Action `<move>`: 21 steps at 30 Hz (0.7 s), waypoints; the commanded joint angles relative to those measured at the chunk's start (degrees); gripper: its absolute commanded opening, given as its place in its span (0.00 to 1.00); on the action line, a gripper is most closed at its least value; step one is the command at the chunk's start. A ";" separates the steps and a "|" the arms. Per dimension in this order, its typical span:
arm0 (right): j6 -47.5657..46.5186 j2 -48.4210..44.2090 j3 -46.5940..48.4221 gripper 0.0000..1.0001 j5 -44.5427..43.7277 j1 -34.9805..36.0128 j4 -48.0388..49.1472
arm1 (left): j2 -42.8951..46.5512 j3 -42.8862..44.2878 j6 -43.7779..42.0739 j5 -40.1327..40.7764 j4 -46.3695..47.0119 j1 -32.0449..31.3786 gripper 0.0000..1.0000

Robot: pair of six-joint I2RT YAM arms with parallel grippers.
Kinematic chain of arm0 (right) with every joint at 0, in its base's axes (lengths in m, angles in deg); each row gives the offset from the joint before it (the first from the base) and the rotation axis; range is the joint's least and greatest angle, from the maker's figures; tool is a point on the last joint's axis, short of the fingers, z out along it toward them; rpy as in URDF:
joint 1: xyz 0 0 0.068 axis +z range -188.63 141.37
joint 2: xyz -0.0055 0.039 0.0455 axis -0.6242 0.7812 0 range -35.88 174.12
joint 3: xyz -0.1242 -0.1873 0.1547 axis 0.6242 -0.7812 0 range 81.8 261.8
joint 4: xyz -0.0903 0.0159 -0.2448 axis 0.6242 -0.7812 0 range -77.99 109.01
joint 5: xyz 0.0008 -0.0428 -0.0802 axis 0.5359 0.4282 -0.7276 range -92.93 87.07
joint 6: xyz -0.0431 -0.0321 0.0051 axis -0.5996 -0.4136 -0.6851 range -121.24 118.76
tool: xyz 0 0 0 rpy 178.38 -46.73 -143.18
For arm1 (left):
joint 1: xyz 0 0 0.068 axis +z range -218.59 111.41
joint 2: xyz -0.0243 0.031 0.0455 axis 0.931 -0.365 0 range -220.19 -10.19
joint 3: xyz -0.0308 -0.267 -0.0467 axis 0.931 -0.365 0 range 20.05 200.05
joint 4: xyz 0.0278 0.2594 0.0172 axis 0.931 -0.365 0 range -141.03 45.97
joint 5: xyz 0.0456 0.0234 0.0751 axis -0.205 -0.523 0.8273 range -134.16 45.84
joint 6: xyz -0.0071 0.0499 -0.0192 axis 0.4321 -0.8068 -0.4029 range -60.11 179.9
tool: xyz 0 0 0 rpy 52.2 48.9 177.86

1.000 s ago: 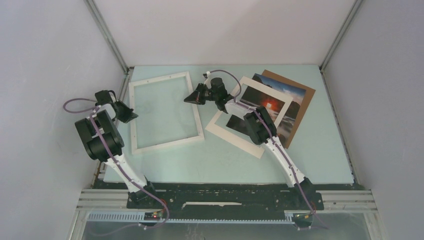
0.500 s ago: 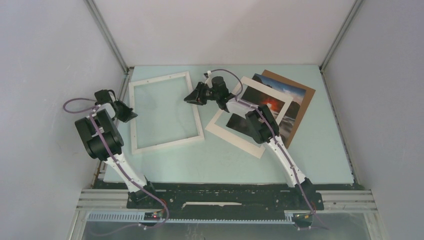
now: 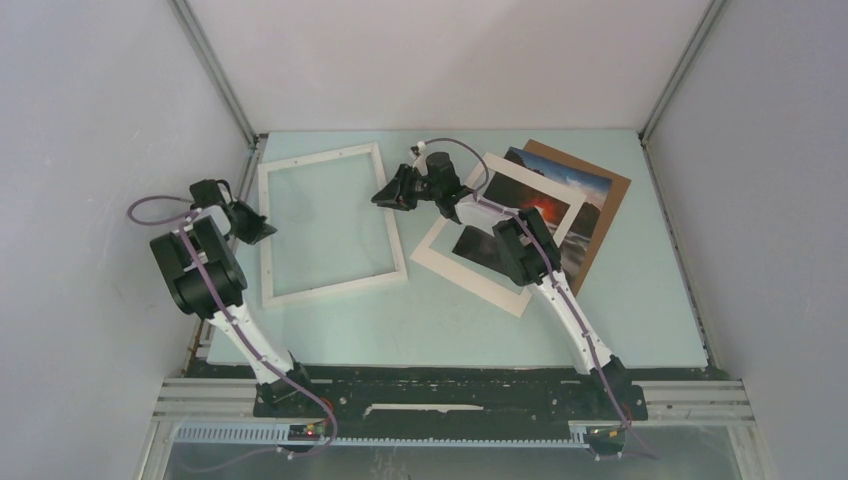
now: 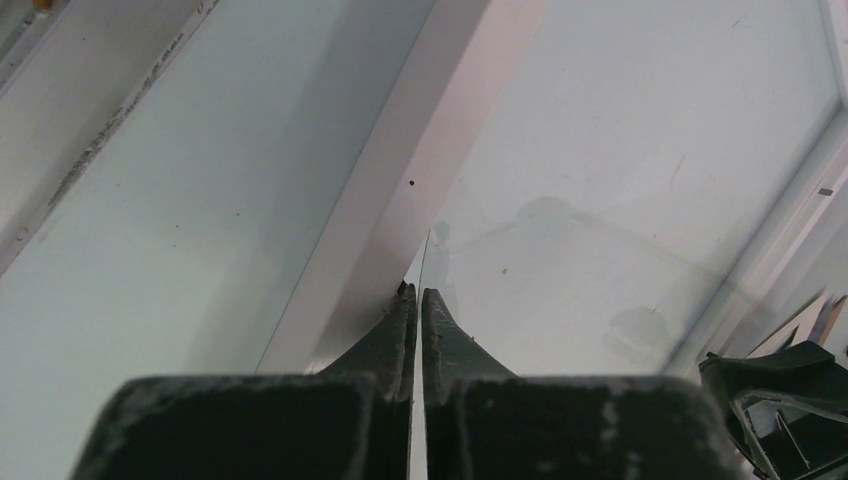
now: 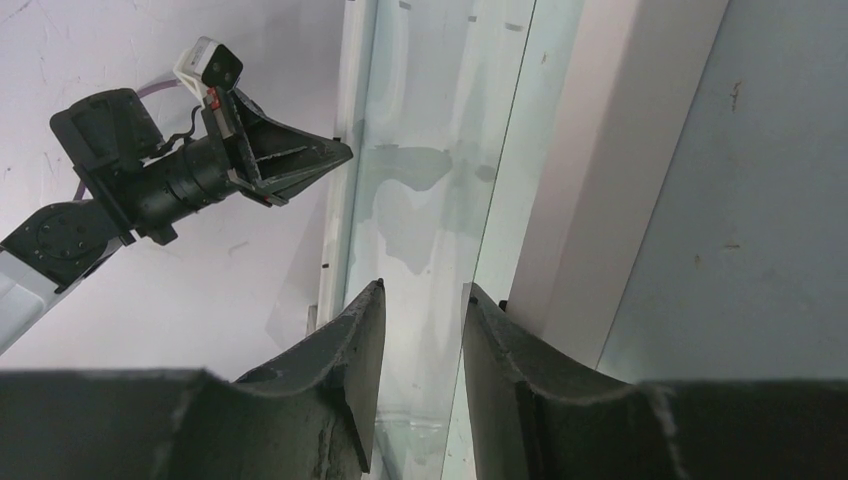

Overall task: Put the photo into the frame
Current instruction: Place the photo frame item in the photo frame.

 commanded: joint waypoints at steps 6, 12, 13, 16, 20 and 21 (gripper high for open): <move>-2.39 -2.45 1.37 0.37 -0.50 -0.59 -2.43 | -2.04 3.71 0.57 1.59 1.47 1.73 0.00; -0.93 -0.89 2.57 0.24 -0.28 -0.54 -1.83 | 0.95 2.53 0.49 1.94 1.95 1.83 0.00; -0.79 -0.77 2.61 0.23 -0.24 -0.49 -1.67 | 1.68 2.19 0.37 2.31 2.02 1.85 0.00; -0.85 -0.78 2.74 0.21 -0.38 -0.49 -1.63 | 3.18 1.85 -0.07 2.71 1.93 2.16 0.00; -0.52 0.06 3.72 0.18 -0.45 -0.43 -1.79 | 4.29 1.20 0.34 2.02 2.09 3.04 0.00; -0.51 0.40 4.19 0.18 -0.41 -0.39 -1.95 | 4.59 1.08 0.43 1.79 2.18 3.25 0.00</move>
